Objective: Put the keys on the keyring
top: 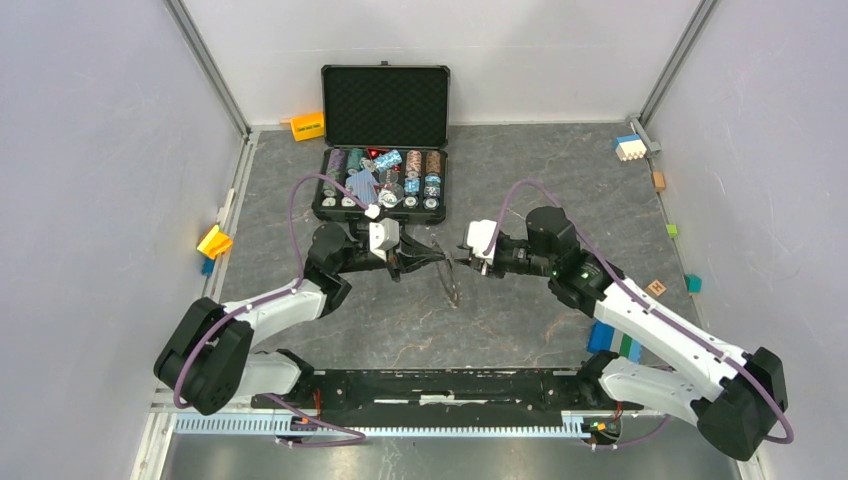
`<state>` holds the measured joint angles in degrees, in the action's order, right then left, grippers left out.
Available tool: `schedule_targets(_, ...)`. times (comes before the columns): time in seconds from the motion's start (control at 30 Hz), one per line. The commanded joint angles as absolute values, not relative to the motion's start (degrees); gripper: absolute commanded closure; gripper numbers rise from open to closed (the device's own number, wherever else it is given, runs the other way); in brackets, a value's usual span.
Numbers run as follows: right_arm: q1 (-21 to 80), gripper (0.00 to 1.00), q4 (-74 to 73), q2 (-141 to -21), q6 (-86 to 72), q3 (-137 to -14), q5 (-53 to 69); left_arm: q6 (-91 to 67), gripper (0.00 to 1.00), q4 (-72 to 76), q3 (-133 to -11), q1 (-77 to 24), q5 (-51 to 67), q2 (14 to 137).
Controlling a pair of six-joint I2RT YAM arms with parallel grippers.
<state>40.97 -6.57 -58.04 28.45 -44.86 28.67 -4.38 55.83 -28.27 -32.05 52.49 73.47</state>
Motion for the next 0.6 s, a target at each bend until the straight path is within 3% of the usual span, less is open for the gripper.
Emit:
schedule_targets(0.0,40.6,0.65,-6.4,-60.6,27.1,-48.8,34.1,-0.4,0.98,58.5,-28.0,-32.1,56.0,72.9)
schedule_targets(0.27,40.5,0.74,-7.4,-63.9,26.5,-51.0,38.2,2.0,0.98,57.0,-27.7,-32.3,57.0,72.2)
schedule_targets(0.57,40.3,0.99,-7.8,-64.3,26.7,-50.9,38.2,3.3,0.98,56.2,-27.5,-32.3,56.4,72.1)
